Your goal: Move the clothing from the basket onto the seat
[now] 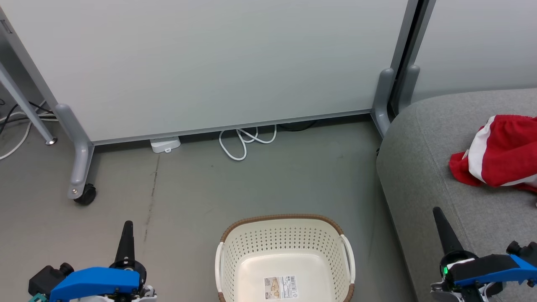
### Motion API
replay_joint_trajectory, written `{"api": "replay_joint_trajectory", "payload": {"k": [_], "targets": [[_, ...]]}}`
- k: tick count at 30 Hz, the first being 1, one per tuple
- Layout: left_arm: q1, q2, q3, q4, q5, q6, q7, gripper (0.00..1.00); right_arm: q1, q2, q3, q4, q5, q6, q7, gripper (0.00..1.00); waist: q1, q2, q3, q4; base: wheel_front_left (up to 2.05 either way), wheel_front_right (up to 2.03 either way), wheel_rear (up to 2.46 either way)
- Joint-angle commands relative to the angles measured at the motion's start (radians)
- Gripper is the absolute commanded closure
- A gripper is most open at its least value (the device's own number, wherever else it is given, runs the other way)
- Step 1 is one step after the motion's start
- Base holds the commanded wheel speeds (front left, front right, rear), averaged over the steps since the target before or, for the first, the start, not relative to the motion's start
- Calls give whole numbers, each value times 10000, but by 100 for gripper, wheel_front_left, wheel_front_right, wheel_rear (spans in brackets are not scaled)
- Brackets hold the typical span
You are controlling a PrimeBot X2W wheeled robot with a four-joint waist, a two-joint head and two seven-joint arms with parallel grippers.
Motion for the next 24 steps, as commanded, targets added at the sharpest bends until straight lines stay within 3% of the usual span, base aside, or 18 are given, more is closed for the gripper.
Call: {"api": "replay_joint_trajectory", "payload": {"k": [1, 24], "targets": [[-249, 21, 89, -131, -164, -13, 70, 100, -221, -5, -38, -65, 200, 5, 32, 100, -1, -1, 0, -2, 0, 0, 0], [-470, -39, 420, -352, -2008, -18, 614, 100, -394, -1, -168, -16, 2250, 6, 293, 100, -1, -1, 11, -59, 0, 0, 0]]}}
